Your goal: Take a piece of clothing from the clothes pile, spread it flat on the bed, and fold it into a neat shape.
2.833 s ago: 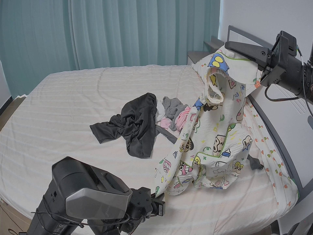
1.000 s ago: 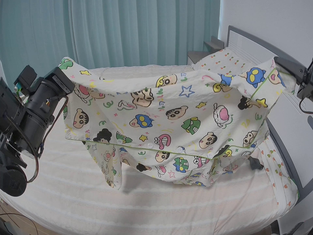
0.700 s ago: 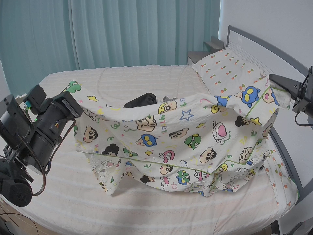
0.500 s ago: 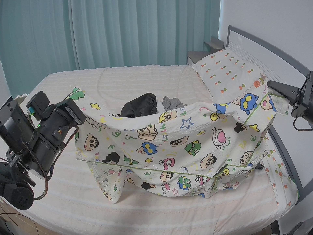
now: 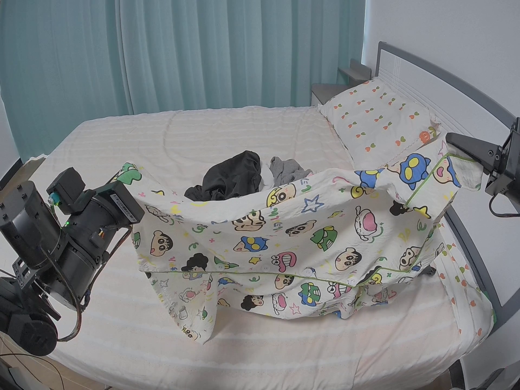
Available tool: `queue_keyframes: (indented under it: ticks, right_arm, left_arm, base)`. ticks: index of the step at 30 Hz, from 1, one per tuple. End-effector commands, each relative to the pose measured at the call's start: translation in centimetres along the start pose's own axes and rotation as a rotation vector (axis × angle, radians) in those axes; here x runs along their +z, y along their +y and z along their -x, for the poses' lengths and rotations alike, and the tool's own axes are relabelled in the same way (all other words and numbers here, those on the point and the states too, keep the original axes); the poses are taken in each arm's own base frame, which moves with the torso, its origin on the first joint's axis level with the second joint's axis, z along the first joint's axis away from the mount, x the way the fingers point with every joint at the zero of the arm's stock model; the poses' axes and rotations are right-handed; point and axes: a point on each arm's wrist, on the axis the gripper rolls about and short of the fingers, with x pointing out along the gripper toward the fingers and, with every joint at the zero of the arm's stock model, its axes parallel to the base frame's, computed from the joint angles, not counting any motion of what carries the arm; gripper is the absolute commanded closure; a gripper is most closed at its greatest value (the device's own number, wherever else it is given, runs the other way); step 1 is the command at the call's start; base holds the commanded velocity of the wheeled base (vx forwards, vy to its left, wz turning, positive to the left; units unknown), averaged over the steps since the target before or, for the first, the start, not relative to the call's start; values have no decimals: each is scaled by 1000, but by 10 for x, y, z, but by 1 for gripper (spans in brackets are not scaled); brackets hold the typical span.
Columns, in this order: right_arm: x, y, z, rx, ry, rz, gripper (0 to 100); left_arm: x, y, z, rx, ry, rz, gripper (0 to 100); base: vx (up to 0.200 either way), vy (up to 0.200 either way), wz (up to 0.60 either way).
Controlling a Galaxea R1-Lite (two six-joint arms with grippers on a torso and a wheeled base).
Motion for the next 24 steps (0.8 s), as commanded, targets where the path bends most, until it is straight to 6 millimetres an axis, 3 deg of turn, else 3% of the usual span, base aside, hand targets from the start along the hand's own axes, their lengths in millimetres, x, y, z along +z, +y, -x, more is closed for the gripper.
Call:
queue_keyframes:
  ticks: [1, 14, 24]
  right_arm:
    - [2, 4, 3, 11, -10, 7, 100]
    - [-2, 14, 3, 60, 7, 12, 100]
    - [-2, 14, 3, 61, 8, 12, 100]
  left_arm:
    - [0, 2, 4, 3, 1, -3, 100]
    - [12, 2, 10, 38, -52, 21, 100]
    - [14, 3, 11, 36, -61, 20, 100]
  base:
    - [0, 0, 0]
    - [0, 0, 0]
    - [0, 200, 0]
